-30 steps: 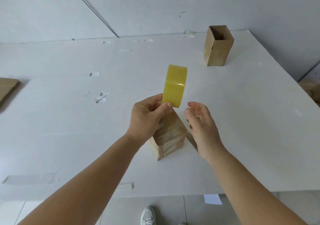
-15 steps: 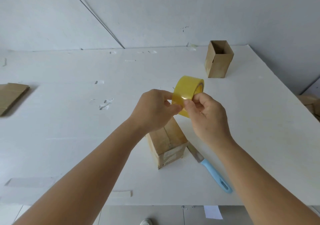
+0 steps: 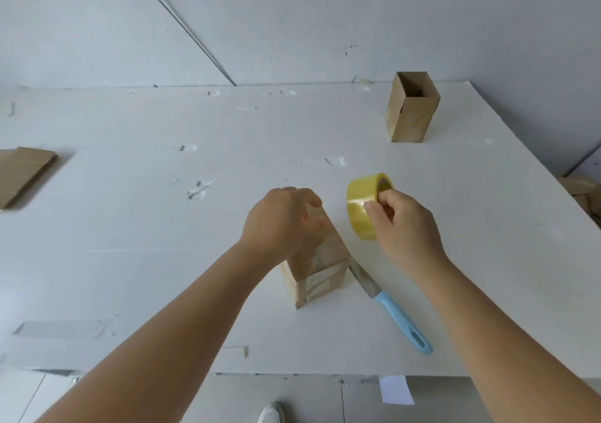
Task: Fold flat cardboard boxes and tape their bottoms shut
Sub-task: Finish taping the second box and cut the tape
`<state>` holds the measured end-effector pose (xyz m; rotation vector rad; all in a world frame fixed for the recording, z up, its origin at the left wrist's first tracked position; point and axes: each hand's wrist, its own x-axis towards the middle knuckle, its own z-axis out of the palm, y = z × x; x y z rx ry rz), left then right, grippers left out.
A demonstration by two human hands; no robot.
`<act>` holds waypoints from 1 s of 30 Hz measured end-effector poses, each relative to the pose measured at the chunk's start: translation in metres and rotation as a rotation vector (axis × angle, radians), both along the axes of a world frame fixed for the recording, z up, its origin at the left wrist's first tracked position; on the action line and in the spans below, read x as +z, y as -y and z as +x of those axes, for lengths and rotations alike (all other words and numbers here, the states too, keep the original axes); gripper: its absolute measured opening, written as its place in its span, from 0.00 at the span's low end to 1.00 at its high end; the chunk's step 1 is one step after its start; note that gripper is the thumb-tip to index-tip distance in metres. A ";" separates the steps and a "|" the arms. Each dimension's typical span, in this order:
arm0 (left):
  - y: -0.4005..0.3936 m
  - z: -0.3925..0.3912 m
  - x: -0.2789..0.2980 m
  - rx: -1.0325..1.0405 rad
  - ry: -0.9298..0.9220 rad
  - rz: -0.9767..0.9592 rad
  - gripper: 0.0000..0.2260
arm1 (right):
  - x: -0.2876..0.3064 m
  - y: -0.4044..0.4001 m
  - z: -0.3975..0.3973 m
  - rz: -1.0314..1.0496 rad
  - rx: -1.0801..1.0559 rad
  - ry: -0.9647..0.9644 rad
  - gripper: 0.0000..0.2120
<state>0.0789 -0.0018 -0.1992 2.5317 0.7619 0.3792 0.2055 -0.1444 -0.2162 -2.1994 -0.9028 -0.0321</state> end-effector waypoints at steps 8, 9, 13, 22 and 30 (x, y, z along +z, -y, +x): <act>0.001 -0.029 -0.028 0.015 -0.011 -0.075 0.31 | -0.063 0.028 0.017 -0.682 0.000 0.036 0.12; 0.000 -0.032 -0.029 -0.023 -0.028 -0.077 0.33 | -0.065 0.028 0.014 -0.710 0.011 0.018 0.12; 0.000 -0.045 -0.032 -0.159 -0.075 -0.160 0.48 | -0.058 0.021 0.001 -0.429 -0.014 -0.012 0.14; 0.042 -0.054 -0.063 0.056 0.285 -0.498 0.49 | -0.053 -0.014 -0.074 0.220 0.163 -0.733 0.22; 0.027 -0.063 -0.077 -0.113 0.319 -0.582 0.43 | -0.073 -0.002 -0.076 0.289 0.277 -0.701 0.26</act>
